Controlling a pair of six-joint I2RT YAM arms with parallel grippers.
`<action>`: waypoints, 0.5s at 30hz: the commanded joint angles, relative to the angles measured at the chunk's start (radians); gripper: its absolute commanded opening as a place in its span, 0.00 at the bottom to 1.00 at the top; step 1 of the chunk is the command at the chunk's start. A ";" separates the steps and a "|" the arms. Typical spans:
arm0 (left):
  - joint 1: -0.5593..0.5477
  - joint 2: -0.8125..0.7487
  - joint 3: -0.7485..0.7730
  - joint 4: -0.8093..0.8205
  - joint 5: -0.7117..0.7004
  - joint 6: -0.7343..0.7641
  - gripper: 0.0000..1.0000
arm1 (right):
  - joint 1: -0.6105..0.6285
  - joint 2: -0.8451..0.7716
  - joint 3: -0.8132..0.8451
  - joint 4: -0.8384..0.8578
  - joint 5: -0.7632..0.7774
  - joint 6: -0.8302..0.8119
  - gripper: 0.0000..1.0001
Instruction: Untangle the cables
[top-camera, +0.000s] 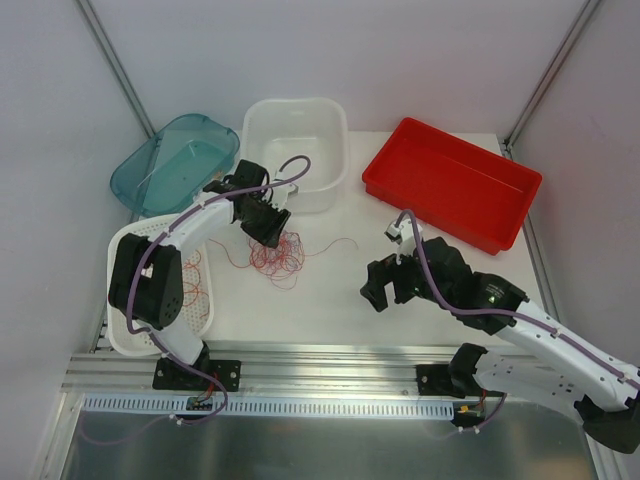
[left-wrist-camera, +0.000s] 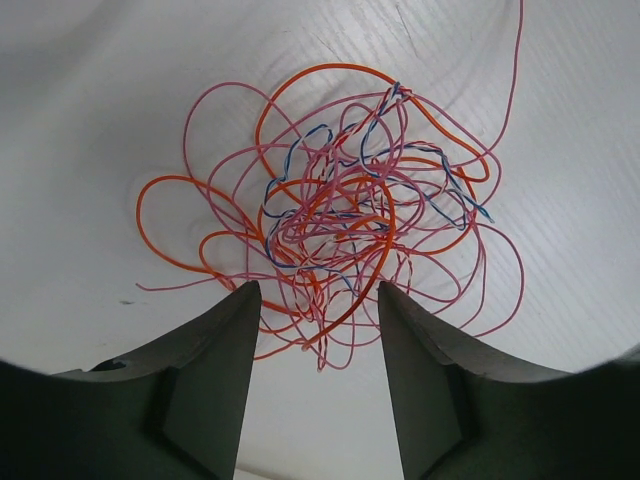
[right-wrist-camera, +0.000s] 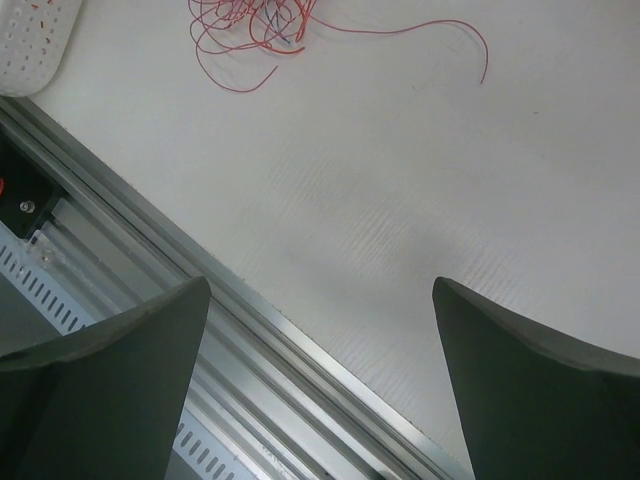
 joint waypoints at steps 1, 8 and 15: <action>-0.016 0.001 0.011 0.004 0.053 0.049 0.48 | 0.007 -0.013 -0.003 -0.002 0.019 0.001 0.99; -0.030 -0.016 -0.008 0.004 0.075 0.049 0.09 | 0.007 -0.007 -0.001 0.007 0.016 0.007 0.99; -0.038 -0.098 -0.037 -0.008 0.148 0.038 0.00 | 0.005 -0.021 0.001 0.010 0.013 0.013 0.99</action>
